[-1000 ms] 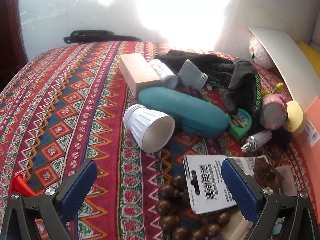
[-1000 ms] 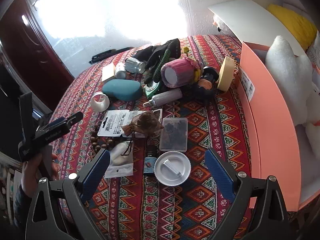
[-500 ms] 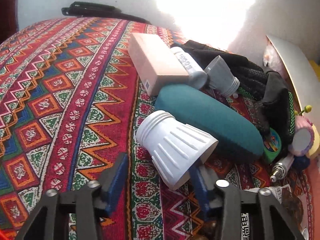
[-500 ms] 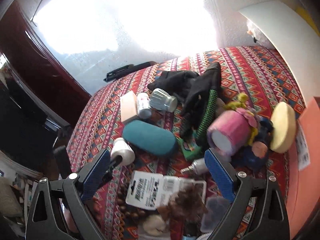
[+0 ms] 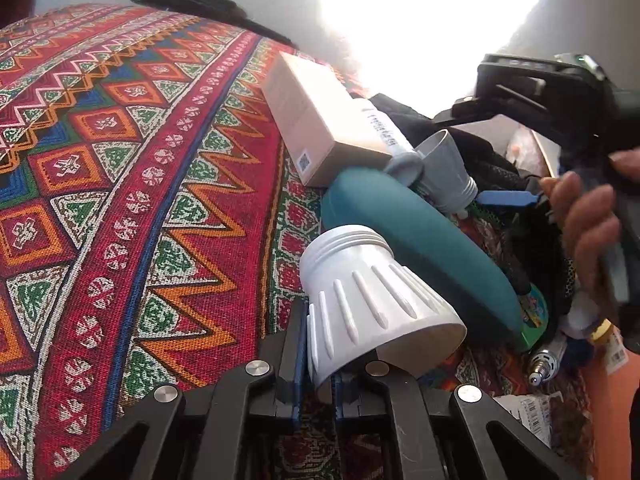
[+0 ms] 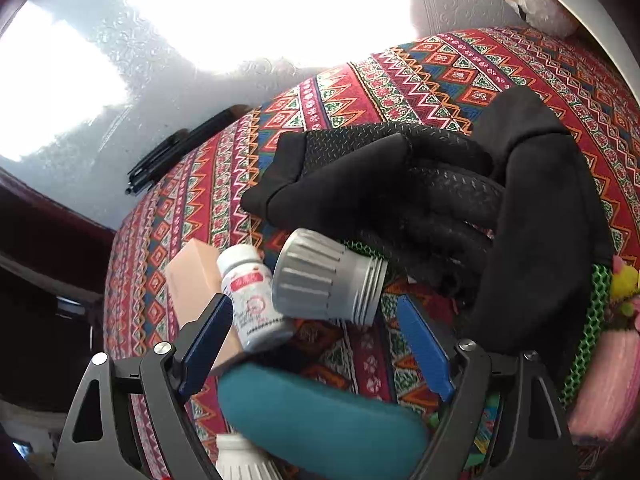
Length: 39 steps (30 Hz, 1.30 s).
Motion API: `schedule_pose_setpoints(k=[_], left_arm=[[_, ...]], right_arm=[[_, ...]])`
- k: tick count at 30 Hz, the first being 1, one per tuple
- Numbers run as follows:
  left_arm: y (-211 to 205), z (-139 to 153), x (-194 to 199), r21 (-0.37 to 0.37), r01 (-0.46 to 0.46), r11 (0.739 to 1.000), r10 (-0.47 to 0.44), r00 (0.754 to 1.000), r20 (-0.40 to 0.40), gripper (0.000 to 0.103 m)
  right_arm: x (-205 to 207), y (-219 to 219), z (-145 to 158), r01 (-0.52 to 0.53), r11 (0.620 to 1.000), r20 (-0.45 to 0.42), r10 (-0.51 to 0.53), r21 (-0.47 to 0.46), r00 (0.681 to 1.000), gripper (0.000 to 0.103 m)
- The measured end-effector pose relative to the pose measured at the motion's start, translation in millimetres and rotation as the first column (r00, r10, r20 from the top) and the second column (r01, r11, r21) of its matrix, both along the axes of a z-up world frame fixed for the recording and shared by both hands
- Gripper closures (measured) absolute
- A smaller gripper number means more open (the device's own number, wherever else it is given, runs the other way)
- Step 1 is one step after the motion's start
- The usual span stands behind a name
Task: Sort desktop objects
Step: 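Grasp the white ribbed cup with the left tool while the right tool grasps the grey ribbed cup, then carry both ribbed cups into the orange box and open both tools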
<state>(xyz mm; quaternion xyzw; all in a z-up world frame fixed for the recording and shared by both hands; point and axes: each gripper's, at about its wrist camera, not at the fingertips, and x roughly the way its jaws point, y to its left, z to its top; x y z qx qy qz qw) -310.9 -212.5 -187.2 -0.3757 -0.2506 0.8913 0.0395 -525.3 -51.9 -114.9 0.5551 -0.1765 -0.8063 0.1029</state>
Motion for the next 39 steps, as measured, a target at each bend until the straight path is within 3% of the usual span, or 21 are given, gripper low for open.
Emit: schedule_pose_setpoints(k=[2,4,9,14,18,21,26,31,39], left_arm=[[-1,0,0,0.01,0.001,1.0,-0.001,1.0,-0.003,0.097],[-2,-1,1,0.025,0.0,1.0,0.0,1.0,-0.007,0.098],[-5,5,9,0.042,0.005,0.999,-0.003,0.998,-0.057,0.1],[-2,21,32,0.02,-0.001,1.0,0.003,0.996,-0.085,0.101],[5,45,63,0.069,-0.003,0.998,0.01,0.995,-0.098,0.101],[24,78,96,0.019,0.029,0.999,-0.025,0.989,-0.146,0.101],[55,132,157,-0.032,0.084,0.996,-0.089,0.968,-0.236,0.101],[88,170,194,-0.045,0.16,0.986,-0.167,0.942,-0.293,0.101],[144,225,237,-0.075,0.281,0.957,-0.289,0.884,-0.368,0.101]], right_arm=[[-14,-5,-12,0.035,0.999,0.027,-0.036,0.026,0.999,0.016],[-18,-6,-20,0.052,0.999,0.043,-0.052,0.016,0.998,0.041],[17,7,-1,0.034,0.997,-0.022,-0.036,-0.068,0.999,0.041],[89,43,38,-0.008,0.985,-0.063,-0.002,-0.17,0.998,0.041],[151,80,67,-0.03,0.975,-0.099,0.008,-0.22,0.995,0.041],[195,107,86,-0.039,0.973,-0.137,0.008,-0.226,0.991,0.041],[268,152,117,-0.055,0.97,-0.198,0.007,-0.236,0.98,0.041],[341,198,149,-0.071,0.967,-0.259,0.005,-0.245,0.966,0.041],[413,248,184,-0.069,0.963,-0.334,-0.024,-0.262,0.942,0.041]])
